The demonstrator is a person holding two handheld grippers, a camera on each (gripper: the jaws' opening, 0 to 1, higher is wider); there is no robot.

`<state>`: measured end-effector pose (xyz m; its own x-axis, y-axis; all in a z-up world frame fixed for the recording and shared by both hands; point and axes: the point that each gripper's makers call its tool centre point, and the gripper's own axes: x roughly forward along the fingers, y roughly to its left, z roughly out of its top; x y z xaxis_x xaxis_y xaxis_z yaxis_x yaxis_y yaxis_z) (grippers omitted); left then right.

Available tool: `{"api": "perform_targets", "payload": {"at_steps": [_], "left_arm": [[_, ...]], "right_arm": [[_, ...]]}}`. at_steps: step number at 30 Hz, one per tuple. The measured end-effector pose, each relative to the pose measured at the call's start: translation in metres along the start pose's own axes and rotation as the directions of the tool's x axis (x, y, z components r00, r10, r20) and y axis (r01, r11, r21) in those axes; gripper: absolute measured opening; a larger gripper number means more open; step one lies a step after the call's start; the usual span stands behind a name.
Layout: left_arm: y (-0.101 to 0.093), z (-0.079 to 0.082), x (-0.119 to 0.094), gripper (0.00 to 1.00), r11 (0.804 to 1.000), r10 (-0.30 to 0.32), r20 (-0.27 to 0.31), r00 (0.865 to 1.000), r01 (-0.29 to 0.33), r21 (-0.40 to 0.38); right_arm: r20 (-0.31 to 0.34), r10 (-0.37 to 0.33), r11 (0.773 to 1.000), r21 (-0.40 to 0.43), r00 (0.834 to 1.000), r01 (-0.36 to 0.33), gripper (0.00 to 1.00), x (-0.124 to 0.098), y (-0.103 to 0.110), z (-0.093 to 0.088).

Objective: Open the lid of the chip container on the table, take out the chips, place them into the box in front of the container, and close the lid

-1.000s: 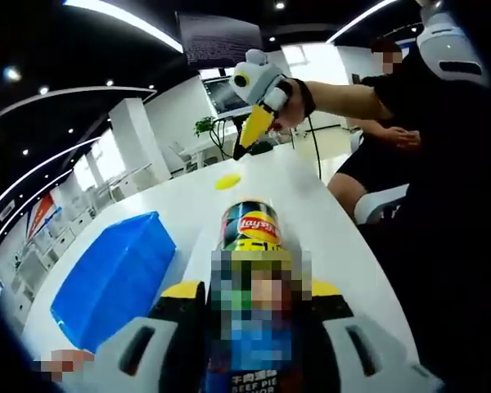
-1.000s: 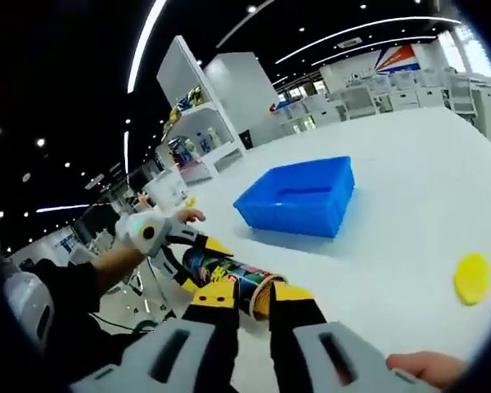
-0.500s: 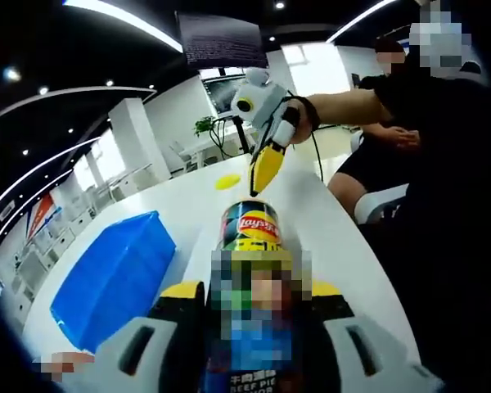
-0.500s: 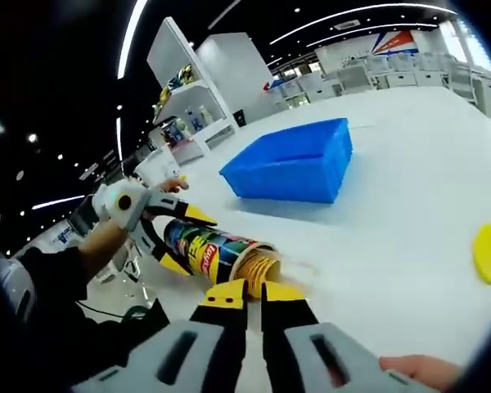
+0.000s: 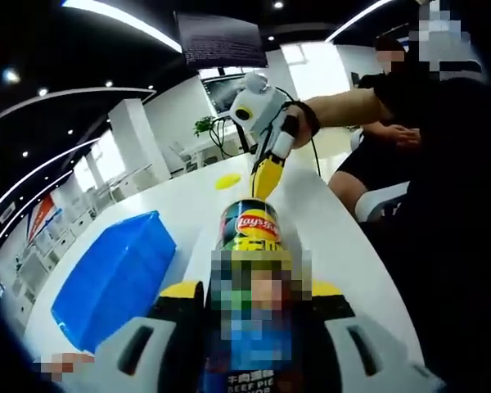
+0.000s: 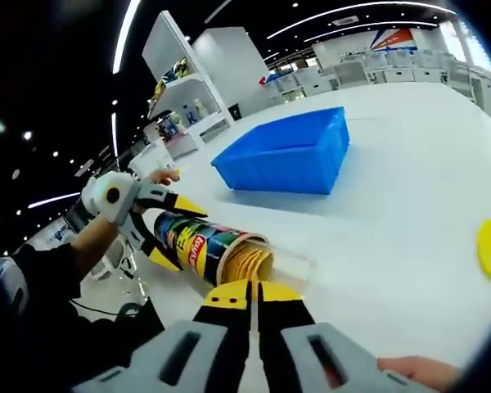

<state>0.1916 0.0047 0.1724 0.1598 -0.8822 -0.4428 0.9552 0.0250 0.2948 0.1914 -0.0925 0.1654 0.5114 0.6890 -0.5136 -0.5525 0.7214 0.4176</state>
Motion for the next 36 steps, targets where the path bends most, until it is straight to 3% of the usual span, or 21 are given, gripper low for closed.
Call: {"api": "perform_targets", "payload": {"at_steps": [4, 8, 15, 17, 20, 29, 36], "left_arm": [[0.003, -0.002, -0.001, 0.46, 1.000, 0.002, -0.002, 1.000, -0.002, 0.001], [0.003, -0.002, 0.000, 0.47, 1.000, 0.003, -0.005, 1.000, -0.003, 0.003], [0.002, -0.003, 0.001, 0.47, 1.000, 0.004, -0.006, 1.000, -0.004, -0.006], [-0.002, -0.001, 0.002, 0.47, 1.000, -0.010, 0.016, 1.000, 0.009, 0.018], [-0.002, 0.000, 0.003, 0.48, 1.000, -0.004, 0.026, 1.000, 0.003, 0.030], [-0.011, 0.004, 0.005, 0.48, 0.999, 0.000, 0.024, 1.000, -0.001, 0.043], [-0.012, 0.004, 0.004, 0.48, 0.999, 0.003, 0.021, 1.000, -0.004, 0.051]], "right_arm": [[-0.005, -0.026, 0.999, -0.043, 1.000, 0.026, 0.03, 0.000, 0.002, -0.001], [-0.026, -0.092, 0.982, -0.167, 0.995, 0.087, 0.03, 0.001, -0.001, -0.002], [-0.024, -0.114, 0.968, -0.226, 0.993, 0.105, 0.03, 0.007, 0.003, 0.004], [-0.066, -0.140, 0.959, -0.257, 0.988, 0.119, 0.03, 0.010, -0.002, -0.003], [-0.062, -0.116, 0.968, -0.230, 0.991, 0.099, 0.03, 0.014, 0.003, -0.003], [-0.047, -0.124, 0.966, -0.234, 0.991, 0.110, 0.01, 0.008, 0.002, -0.004], [-0.031, -0.132, 0.967, -0.225, 0.991, 0.122, 0.01, -0.001, -0.009, 0.004]]}}
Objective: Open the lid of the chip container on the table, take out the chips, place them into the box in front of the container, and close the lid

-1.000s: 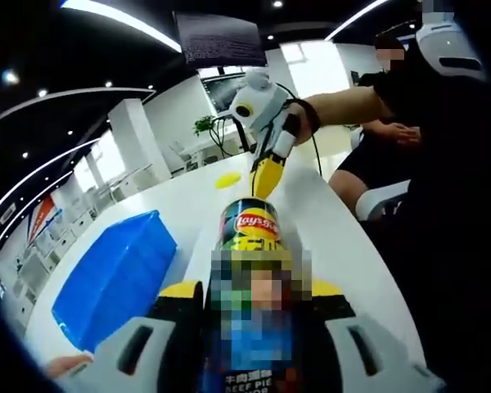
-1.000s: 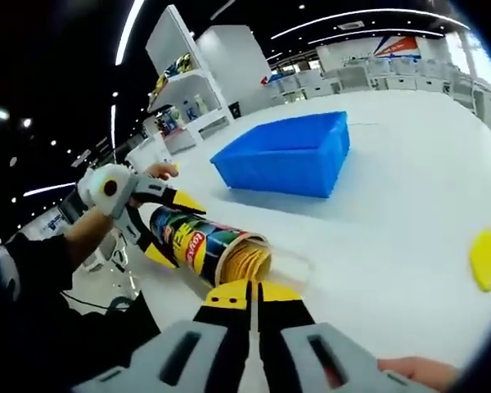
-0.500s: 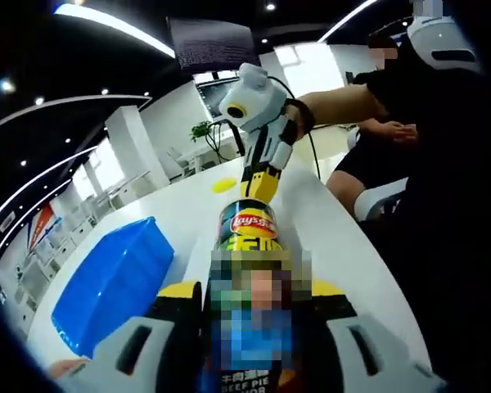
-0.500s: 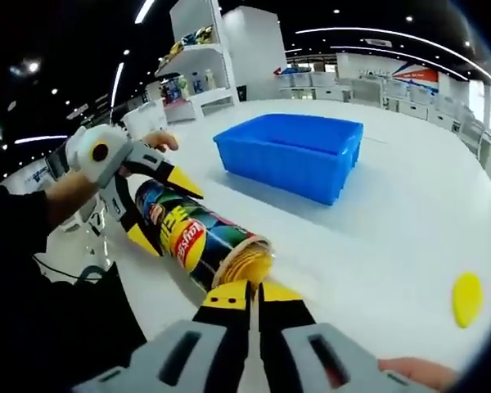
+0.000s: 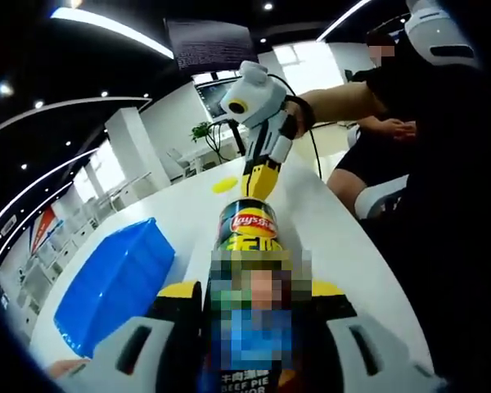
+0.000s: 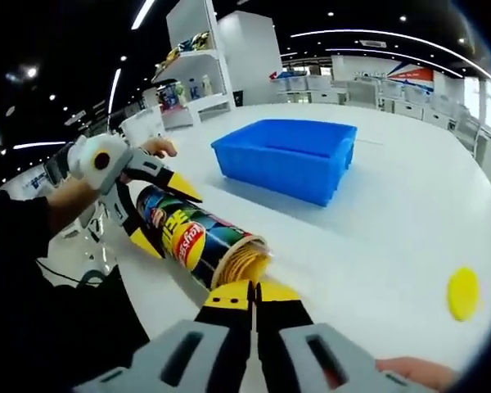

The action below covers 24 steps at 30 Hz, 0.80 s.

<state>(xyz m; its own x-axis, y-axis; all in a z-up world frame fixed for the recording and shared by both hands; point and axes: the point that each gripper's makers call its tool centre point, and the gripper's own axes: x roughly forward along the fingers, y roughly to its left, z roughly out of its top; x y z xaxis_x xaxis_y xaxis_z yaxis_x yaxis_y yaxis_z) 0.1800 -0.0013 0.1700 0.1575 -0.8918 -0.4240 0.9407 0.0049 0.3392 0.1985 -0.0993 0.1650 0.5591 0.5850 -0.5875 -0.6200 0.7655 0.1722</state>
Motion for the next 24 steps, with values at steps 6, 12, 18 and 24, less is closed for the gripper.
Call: {"api": "perform_targets", "payload": {"at_steps": [6, 12, 18, 24], "left_arm": [[-0.002, 0.000, 0.000, 0.48, 1.000, 0.002, -0.001, 1.000, -0.002, 0.003], [-0.001, -0.001, 0.000, 0.48, 1.000, 0.000, -0.006, 1.000, 0.000, 0.001], [-0.001, -0.001, 0.000, 0.48, 1.000, 0.000, -0.006, 1.000, 0.000, 0.002], [-0.001, -0.001, 0.000, 0.48, 1.000, 0.000, -0.008, 1.000, 0.000, 0.002]], "right_arm": [[0.019, 0.004, 1.000, 0.008, 1.000, -0.004, 0.01, -0.012, -0.004, 0.008], [0.039, -0.010, 1.000, -0.003, 0.999, 0.010, 0.01, -0.026, -0.008, 0.015], [0.078, -0.022, 1.000, -0.014, 0.997, 0.023, 0.01, -0.043, -0.008, 0.031], [0.166, -0.038, 0.995, -0.085, 0.985, 0.053, 0.01, -0.069, 0.001, 0.079]]}}
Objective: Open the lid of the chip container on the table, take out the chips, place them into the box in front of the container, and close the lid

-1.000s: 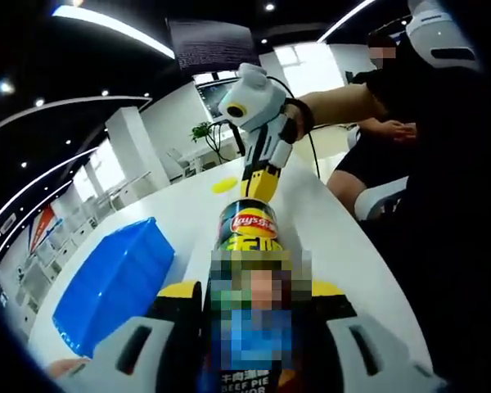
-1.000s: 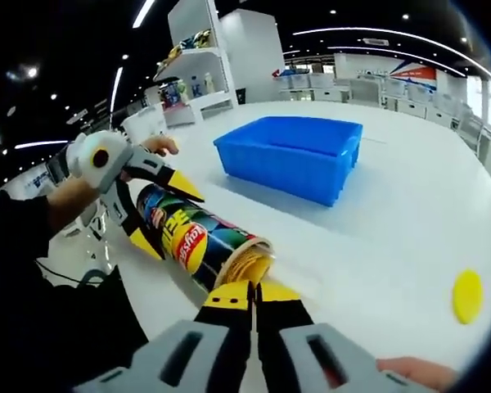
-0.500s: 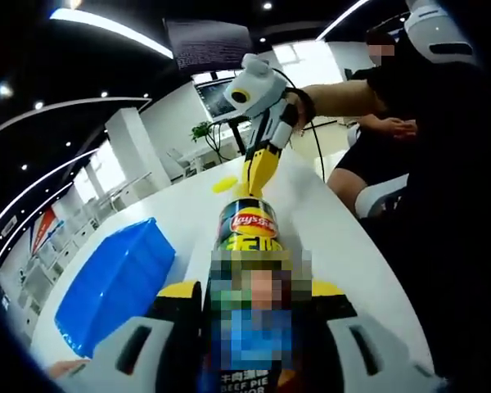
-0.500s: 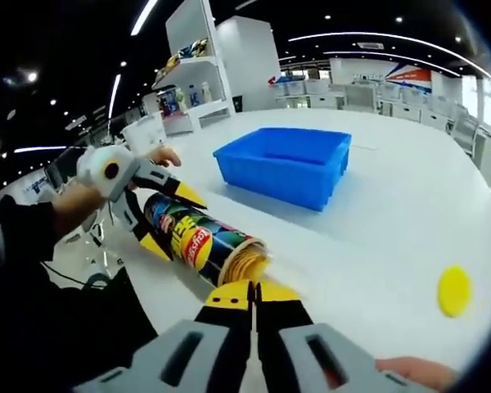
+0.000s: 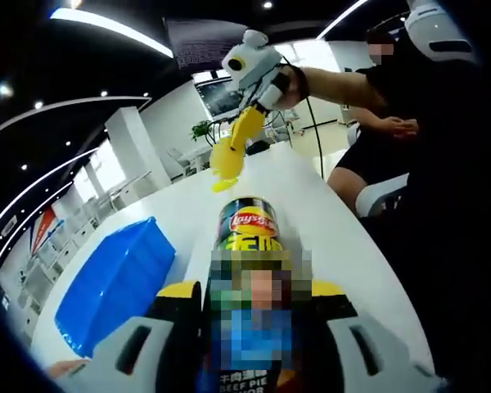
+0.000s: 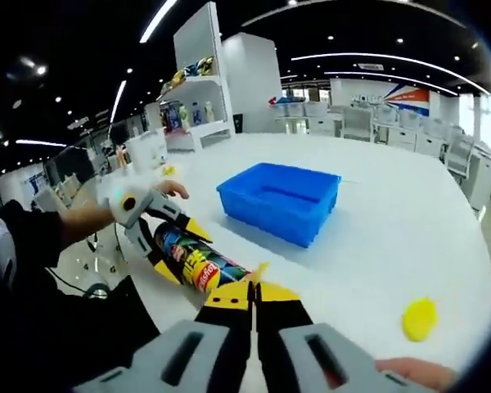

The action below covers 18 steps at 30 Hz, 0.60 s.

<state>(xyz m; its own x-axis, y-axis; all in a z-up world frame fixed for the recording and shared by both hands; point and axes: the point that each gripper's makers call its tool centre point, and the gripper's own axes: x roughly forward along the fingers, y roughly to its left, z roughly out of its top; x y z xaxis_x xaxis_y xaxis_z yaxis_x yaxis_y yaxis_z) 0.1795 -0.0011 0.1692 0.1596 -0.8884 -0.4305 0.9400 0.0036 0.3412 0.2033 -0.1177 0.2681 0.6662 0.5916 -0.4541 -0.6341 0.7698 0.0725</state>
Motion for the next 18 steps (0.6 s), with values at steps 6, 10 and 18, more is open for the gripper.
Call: {"api": "perform_targets", "payload": {"at_steps": [6, 10, 18], "left_arm": [[0.002, 0.001, 0.002, 0.48, 1.000, -0.001, -0.002, 1.000, 0.001, -0.009], [0.001, 0.002, 0.004, 0.48, 1.000, -0.003, -0.001, 1.000, 0.003, -0.013], [0.002, 0.002, 0.004, 0.49, 1.000, -0.005, -0.004, 1.000, 0.005, -0.026]], "right_arm": [[0.105, -0.038, 0.991, -0.127, 0.994, 0.052, 0.01, -0.015, 0.006, 0.073], [0.140, -0.080, 0.968, -0.224, 0.987, 0.110, 0.01, -0.009, 0.004, 0.113], [0.149, -0.181, 0.885, -0.407, 0.972, 0.227, 0.01, 0.049, -0.004, 0.160]]}}
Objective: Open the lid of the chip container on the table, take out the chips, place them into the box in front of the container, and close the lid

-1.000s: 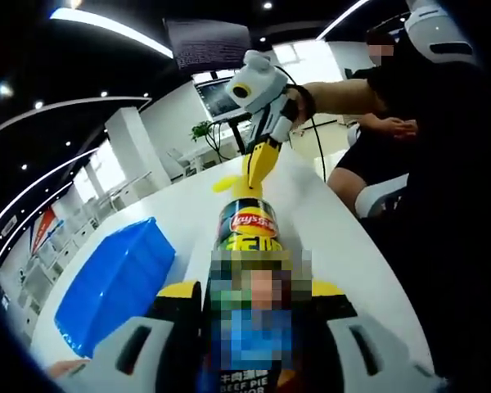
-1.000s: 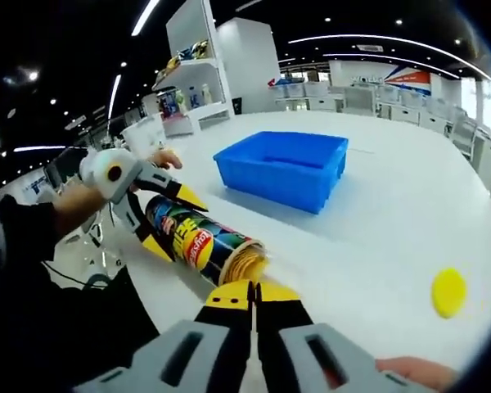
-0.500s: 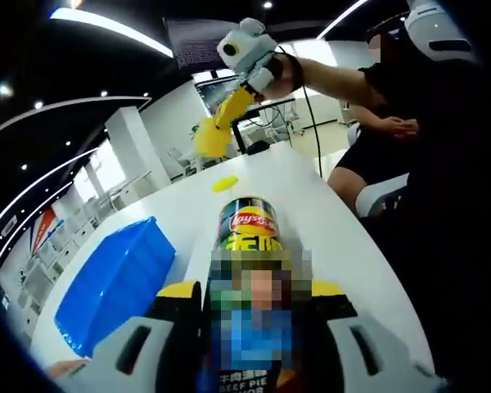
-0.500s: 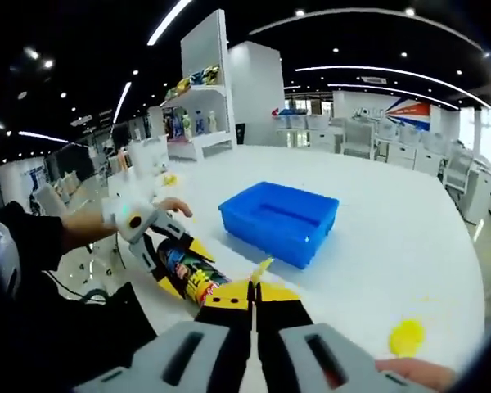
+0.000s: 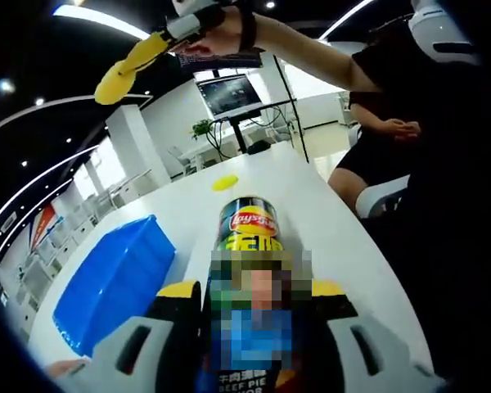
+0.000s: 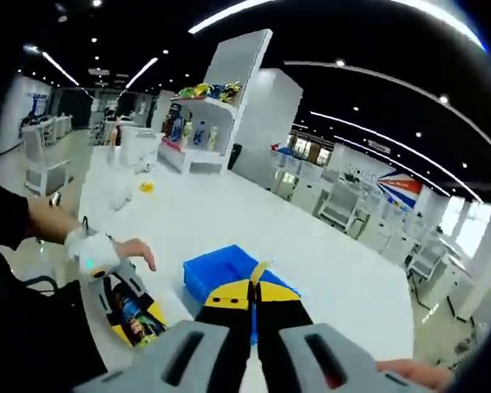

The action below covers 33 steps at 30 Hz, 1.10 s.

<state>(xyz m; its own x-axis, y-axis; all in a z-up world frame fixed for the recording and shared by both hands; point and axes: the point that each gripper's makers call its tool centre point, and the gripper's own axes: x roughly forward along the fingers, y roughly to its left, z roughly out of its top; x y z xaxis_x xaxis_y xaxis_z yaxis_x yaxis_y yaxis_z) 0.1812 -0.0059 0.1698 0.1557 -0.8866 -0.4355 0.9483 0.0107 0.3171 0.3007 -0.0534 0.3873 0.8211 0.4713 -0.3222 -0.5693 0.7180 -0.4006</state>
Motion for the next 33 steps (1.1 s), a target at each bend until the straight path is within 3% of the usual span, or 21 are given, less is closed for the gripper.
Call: {"api": "perform_targets", "payload": {"at_steps": [4, 6, 8, 10, 12, 15, 17, 20, 22, 28, 33], "left_arm": [[0.001, -0.002, -0.001, 0.49, 1.000, 0.002, -0.002, 1.000, -0.002, 0.002], [0.001, -0.002, -0.002, 0.49, 1.000, 0.005, 0.000, 1.000, -0.005, 0.002], [0.003, -0.003, -0.002, 0.49, 1.000, 0.008, 0.003, 1.000, -0.008, -0.005], [0.004, -0.004, -0.003, 0.49, 1.000, 0.010, 0.005, 1.000, -0.010, -0.008], [0.004, -0.004, -0.003, 0.49, 1.000, 0.008, 0.007, 1.000, -0.008, -0.014], [0.006, -0.005, -0.003, 0.49, 1.000, 0.005, 0.011, 1.000, -0.004, -0.024], [0.006, -0.005, -0.004, 0.49, 1.000, 0.003, 0.013, 1.000, -0.003, -0.028], [0.007, -0.006, -0.004, 0.49, 1.000, 0.003, 0.012, 1.000, -0.003, -0.025], [0.007, -0.005, -0.004, 0.49, 1.000, 0.002, 0.015, 1.000, -0.001, -0.029], [0.007, -0.005, -0.003, 0.49, 0.999, -0.004, 0.024, 1.000, 0.005, -0.048], [0.008, -0.006, -0.003, 0.50, 0.999, -0.002, 0.022, 1.000, 0.003, -0.047]], "right_arm": [[-0.037, -0.018, 0.999, -0.046, 0.999, 0.016, 0.01, 0.048, 0.004, -0.008], [-0.069, -0.025, 0.998, -0.057, 0.997, 0.021, 0.01, 0.077, 0.010, -0.020], [-0.131, -0.059, 0.989, -0.139, 0.990, 0.041, 0.01, 0.107, 0.015, -0.044], [-0.192, -0.104, 0.963, -0.264, 0.976, 0.050, 0.01, 0.136, 0.020, -0.071], [-0.251, -0.132, 0.941, -0.337, 0.959, 0.041, 0.01, 0.158, 0.026, -0.099], [-0.334, -0.153, 0.915, -0.403, 0.930, 0.005, 0.01, 0.180, 0.033, -0.134], [-0.351, -0.144, 0.927, -0.376, 0.925, 0.002, 0.01, 0.197, 0.030, -0.143], [-0.369, -0.078, 0.968, -0.251, 0.926, -0.019, 0.01, 0.200, 0.038, -0.150], [-0.366, -0.063, 0.977, -0.213, 0.929, -0.018, 0.01, 0.204, 0.036, -0.149], [-0.332, -0.027, 0.991, -0.135, 0.943, -0.020, 0.01, 0.200, 0.041, -0.149], [-0.327, -0.053, 0.986, -0.166, 0.944, -0.002, 0.01, 0.201, 0.041, -0.151]]}}
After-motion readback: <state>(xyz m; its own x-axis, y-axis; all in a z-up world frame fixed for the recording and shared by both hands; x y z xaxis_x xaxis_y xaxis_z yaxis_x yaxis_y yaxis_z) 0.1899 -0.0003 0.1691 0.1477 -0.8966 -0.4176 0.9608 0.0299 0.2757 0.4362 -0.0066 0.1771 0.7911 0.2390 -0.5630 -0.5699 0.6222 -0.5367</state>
